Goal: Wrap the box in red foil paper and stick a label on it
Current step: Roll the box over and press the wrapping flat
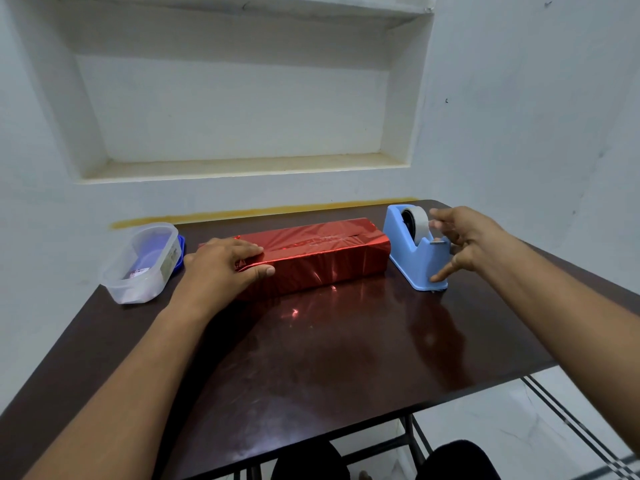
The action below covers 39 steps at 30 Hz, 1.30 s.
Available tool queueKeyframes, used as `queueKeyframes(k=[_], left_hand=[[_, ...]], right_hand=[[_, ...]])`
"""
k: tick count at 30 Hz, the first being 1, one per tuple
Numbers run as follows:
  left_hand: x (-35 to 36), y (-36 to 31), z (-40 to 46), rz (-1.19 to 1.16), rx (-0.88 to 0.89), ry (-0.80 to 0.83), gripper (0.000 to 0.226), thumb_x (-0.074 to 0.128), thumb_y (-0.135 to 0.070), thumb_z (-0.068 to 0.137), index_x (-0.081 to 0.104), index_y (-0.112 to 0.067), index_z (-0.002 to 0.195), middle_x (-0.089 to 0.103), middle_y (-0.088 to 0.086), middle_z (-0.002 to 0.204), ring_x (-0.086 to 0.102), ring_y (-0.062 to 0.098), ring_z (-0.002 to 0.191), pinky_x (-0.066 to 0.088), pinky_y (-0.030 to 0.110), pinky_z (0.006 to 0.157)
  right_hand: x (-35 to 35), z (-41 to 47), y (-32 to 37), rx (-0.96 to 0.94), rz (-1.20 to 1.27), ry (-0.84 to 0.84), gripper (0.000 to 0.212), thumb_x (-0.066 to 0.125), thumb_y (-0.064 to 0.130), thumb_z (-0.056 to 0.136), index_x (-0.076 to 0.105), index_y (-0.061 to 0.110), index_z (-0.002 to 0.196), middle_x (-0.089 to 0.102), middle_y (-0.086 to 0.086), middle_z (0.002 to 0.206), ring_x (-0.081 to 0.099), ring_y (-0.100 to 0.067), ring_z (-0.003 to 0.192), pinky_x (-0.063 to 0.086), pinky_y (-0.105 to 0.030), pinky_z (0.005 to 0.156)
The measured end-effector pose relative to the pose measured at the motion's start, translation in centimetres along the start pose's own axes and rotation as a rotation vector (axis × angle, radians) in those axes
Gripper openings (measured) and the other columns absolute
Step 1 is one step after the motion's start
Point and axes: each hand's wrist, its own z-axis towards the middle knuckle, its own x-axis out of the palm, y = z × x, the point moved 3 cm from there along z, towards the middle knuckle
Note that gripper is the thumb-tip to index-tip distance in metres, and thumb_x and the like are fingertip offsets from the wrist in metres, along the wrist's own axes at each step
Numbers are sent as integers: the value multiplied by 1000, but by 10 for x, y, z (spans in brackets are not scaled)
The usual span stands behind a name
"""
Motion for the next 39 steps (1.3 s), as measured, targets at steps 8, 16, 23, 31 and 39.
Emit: queueKeyframes(k=[8,16,23,31,39], left_hand=[[-1,-1,-1,1,5,-5,73,58,-83,69,75,-36,123,70,-14,129,55,15,124,46,56,103],[-2,-2,-2,-1,-2,-4,74,58,-82,69,75,-36,123,70,-13,130,54,16,124,45,56,103],[-1,0,-1,-2,7,-7,73,58,-83,69,75,-36,122,71,-13,128,55,16,123,46,57,102],[1,4,1,-10,13,-3,76,56,-87,68,75,-37,122,71,-14,128,56,17,124,47,58,101],[0,0,-1,-1,6,-14,71,60,-82,69,75,-36,122,71,-12,128,55,18,124,45,59,102]], right_hand=[[0,-12,-17,-95,154,-142,30,78,16,76,75,12,105,69,5,84,60,-17,93,43,-83,72],[-4,-22,-39,-100,204,-167,16,82,13,78,66,14,81,58,3,74,57,-13,68,50,-52,70],[-8,-24,-48,-55,242,-133,20,84,16,80,74,17,97,61,7,72,57,-8,71,54,-51,80],[-17,-15,-50,-25,192,-32,8,77,13,83,74,15,90,61,5,76,57,-8,79,54,-59,85],[-20,-15,-40,-136,-78,-102,19,82,11,85,68,2,94,65,-10,81,65,-24,76,61,-57,74]])
